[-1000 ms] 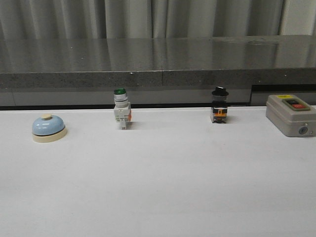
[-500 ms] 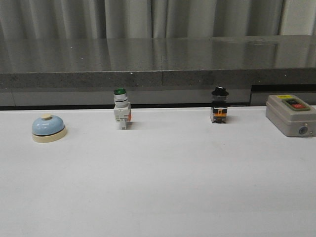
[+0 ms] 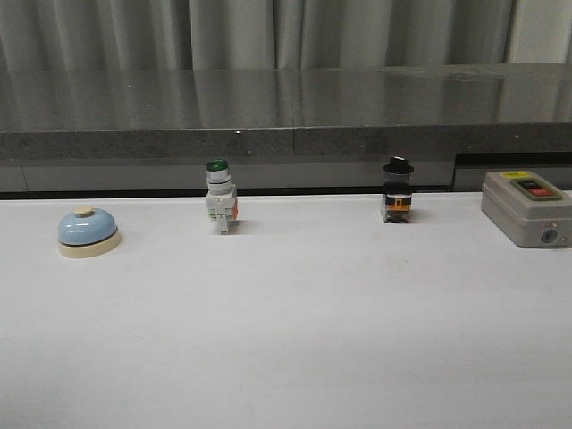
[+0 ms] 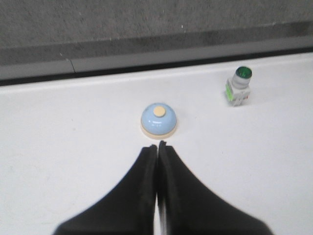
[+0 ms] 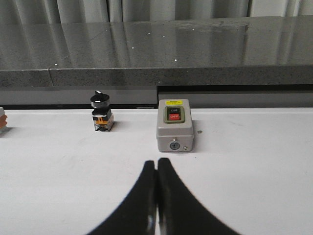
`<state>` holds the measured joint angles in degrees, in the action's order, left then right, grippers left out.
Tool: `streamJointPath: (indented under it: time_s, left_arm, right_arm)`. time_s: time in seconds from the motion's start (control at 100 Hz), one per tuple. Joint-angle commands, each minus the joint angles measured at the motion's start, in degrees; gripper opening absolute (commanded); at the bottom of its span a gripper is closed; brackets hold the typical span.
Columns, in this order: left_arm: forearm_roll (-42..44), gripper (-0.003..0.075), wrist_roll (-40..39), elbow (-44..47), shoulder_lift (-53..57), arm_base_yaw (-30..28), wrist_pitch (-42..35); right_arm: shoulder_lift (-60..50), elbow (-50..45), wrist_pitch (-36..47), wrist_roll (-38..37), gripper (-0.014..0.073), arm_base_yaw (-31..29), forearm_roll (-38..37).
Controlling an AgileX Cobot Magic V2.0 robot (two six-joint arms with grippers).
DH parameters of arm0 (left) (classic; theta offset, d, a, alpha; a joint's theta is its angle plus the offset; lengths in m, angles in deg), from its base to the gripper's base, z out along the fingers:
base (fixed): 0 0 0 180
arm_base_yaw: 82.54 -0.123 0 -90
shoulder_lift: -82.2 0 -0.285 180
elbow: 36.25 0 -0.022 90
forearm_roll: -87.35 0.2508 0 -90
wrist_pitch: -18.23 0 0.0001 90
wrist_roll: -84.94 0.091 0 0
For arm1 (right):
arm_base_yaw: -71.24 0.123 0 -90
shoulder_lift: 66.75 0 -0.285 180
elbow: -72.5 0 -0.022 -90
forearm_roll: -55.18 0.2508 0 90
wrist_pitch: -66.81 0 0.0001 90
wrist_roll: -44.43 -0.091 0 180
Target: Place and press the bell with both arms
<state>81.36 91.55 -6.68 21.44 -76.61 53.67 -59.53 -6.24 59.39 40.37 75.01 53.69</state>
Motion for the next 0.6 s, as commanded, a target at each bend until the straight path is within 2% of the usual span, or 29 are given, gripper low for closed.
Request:
streamJointPath:
  time_s: [0.0, 0.21, 0.4, 0.45, 0.5, 0.59]
  left_arm:
    - [-0.3, -0.0020, -0.6, -5.1, -5.3, -0.1, -0.4]
    - [-0.3, -0.0019, -0.6, -8.7, -13.7, -0.1, 0.4]
    - [-0.3, 0.0001, -0.6, -9.7, -16.2, -0.1, 0.4]
    - [-0.3, 0.0051, -0.5, -9.7, -16.2, -0.1, 0.4]
    - [-0.3, 0.0138, -0.5, -9.7, -16.2, -0.1, 0.4]
    - [-0.3, 0.0377, -0.5, -9.7, -16.2, -0.1, 0.4]
  right_arm:
    - [-0.9, 0.8, 5.3, 0.1, -0.0069, -0.4, -0.4]
    - [-0.9, 0.8, 5.3, 0.1, -0.0069, -0.4, -0.4]
    - [-0.9, 0.8, 5.3, 0.1, -0.0069, -0.4, -0.4]
    - [-0.9, 0.8, 5.3, 0.1, -0.0069, -0.4, -0.4]
    - [-0.9, 0.8, 5.3, 0.1, -0.0069, -0.4, -0.4]
    - [-0.9, 0.8, 5.3, 0.1, -0.0069, -0.4, -0.4]
